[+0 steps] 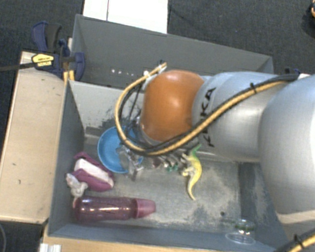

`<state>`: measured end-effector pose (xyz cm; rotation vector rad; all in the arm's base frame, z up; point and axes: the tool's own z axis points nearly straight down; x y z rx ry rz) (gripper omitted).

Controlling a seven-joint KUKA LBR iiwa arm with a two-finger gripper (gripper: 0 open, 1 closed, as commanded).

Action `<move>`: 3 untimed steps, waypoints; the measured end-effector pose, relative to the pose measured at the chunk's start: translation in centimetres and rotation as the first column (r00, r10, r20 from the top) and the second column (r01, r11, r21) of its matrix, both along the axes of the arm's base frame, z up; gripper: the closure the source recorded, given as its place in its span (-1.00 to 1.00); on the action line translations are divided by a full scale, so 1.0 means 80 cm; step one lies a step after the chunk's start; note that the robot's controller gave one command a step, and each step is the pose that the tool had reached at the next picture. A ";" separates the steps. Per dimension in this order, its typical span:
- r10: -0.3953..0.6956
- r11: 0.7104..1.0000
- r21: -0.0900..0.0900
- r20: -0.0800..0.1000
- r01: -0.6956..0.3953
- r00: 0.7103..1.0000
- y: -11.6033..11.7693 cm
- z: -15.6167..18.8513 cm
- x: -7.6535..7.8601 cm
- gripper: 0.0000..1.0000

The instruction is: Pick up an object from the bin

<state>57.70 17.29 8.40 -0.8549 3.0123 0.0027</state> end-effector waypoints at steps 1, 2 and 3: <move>0.000 1.000 -0.001 -0.003 0.000 1.000 0.000 0.027 -0.001 1.00; -0.001 1.000 0.001 0.003 0.001 1.000 0.001 0.055 0.001 1.00; -0.002 1.000 0.003 0.009 0.002 1.000 0.001 0.071 0.003 1.00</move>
Offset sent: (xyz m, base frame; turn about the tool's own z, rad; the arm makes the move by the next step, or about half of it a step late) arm 0.0001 0.0000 0.0110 0.0000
